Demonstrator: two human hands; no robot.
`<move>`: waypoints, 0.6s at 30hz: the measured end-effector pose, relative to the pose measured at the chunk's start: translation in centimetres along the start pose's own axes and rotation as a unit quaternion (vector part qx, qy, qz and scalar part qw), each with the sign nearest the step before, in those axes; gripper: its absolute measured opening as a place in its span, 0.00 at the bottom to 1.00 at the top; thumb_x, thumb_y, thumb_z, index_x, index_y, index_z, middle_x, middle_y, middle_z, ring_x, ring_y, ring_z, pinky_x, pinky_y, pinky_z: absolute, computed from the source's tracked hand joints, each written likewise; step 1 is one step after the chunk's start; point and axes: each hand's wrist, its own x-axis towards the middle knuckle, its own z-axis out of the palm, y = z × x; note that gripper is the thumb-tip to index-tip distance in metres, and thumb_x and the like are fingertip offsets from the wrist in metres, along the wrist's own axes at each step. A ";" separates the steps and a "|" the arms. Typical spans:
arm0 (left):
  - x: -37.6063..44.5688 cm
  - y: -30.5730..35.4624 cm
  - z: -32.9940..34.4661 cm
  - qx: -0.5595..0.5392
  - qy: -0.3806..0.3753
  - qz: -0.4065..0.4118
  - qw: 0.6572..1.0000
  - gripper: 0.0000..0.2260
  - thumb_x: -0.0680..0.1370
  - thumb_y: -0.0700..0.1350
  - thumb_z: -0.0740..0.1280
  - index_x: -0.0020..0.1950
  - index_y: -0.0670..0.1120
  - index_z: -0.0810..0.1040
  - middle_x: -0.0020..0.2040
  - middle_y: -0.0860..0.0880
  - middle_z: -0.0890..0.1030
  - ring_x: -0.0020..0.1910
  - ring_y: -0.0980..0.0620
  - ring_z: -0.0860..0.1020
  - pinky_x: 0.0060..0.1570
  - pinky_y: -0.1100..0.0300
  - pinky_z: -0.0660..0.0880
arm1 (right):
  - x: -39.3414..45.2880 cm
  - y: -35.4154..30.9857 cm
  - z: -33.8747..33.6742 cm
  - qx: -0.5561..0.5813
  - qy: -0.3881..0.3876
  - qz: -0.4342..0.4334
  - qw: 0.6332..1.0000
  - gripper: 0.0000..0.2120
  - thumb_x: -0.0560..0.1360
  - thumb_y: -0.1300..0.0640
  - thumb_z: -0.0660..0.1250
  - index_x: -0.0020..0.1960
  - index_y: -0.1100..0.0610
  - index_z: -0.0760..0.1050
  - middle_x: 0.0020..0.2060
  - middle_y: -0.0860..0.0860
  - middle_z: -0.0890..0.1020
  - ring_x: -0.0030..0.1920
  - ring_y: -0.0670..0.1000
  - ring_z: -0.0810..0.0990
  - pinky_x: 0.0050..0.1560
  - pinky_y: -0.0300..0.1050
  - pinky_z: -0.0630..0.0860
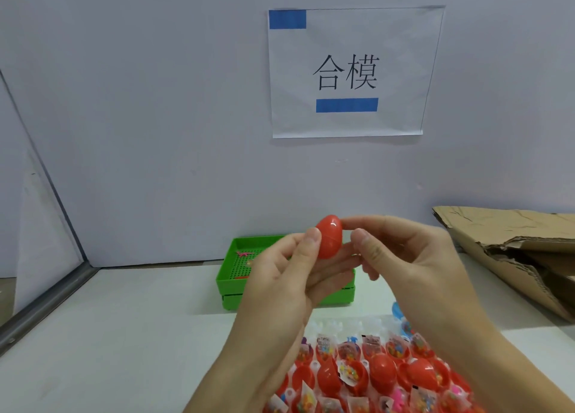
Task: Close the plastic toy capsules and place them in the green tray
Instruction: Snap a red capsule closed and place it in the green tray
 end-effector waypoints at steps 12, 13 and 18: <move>0.4 -0.3 0.1 -0.110 0.010 -0.087 0.990 0.18 0.78 0.51 0.61 0.56 0.39 0.79 0.49 0.37 0.85 0.49 0.42 0.85 0.38 0.57 0.82 | 0.2 0.2 -0.3 -0.055 -0.004 -0.015 0.998 0.12 0.76 0.61 0.69 0.46 0.45 0.86 0.32 0.42 0.83 0.33 0.41 0.78 0.36 0.29 0.72; 0.4 -0.3 0.0 -0.134 0.006 -0.101 0.986 0.18 0.80 0.51 0.59 0.56 0.39 0.79 0.50 0.37 0.85 0.49 0.42 0.85 0.38 0.57 0.82 | 0.3 0.2 -0.4 -0.059 -0.011 -0.019 0.998 0.12 0.76 0.61 0.69 0.47 0.45 0.86 0.33 0.43 0.83 0.34 0.41 0.78 0.36 0.30 0.72; 0.7 -0.7 -0.1 -0.194 -0.015 -0.157 0.968 0.19 0.81 0.52 0.58 0.55 0.40 0.82 0.52 0.38 0.85 0.51 0.42 0.85 0.39 0.52 0.83 | 0.2 0.5 -0.5 -0.117 -0.018 -0.069 0.991 0.13 0.75 0.61 0.72 0.50 0.43 0.86 0.34 0.46 0.76 0.36 0.45 0.75 0.35 0.38 0.72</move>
